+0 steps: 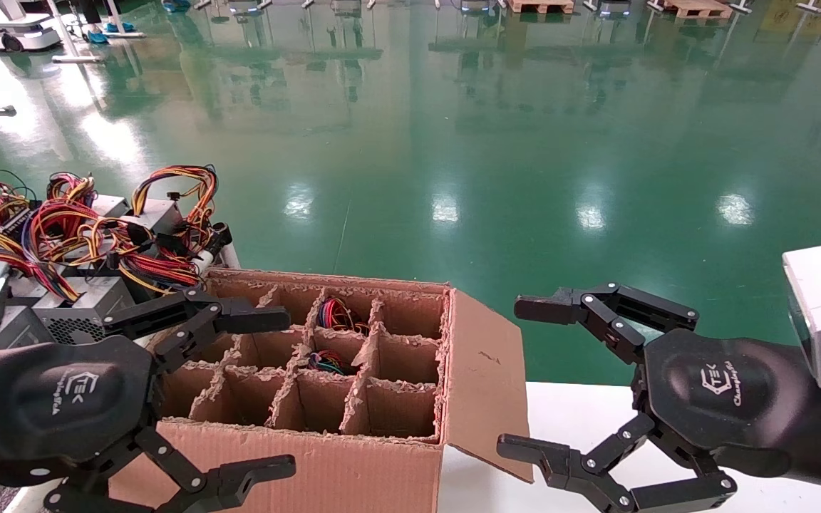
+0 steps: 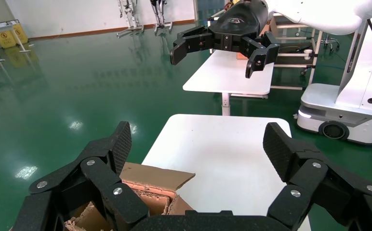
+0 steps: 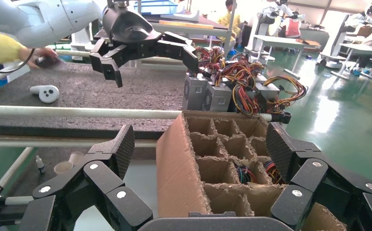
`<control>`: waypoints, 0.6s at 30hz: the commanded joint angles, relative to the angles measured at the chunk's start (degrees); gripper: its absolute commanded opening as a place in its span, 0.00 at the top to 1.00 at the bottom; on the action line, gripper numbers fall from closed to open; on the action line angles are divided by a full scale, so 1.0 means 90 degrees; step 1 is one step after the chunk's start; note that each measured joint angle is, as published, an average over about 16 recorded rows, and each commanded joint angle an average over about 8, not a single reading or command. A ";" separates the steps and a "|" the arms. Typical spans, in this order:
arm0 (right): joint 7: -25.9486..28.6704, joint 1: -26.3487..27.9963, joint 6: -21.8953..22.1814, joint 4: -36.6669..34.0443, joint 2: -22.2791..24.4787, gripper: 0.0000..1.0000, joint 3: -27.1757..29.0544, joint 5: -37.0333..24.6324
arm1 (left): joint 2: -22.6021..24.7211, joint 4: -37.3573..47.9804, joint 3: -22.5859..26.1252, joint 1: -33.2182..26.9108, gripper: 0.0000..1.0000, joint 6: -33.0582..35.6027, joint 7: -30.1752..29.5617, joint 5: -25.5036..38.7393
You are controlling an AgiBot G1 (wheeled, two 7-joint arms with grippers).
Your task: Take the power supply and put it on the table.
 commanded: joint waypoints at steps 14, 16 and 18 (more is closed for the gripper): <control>0.0000 0.0000 0.0000 0.0000 0.0000 0.00 0.0000 0.0000 | 0.0000 0.0000 0.0000 0.0000 0.00 0.0000 0.0000 0.0000; 0.0000 0.0000 0.0000 0.0000 0.0000 0.00 0.0000 0.0000 | 0.0000 0.0000 0.0000 0.0000 0.00 0.0000 0.0000 0.0000; 0.0000 0.0000 0.0000 0.0000 0.0000 0.00 0.0000 0.0000 | 0.0000 0.0000 0.0000 0.0000 0.00 0.0000 0.0000 0.0000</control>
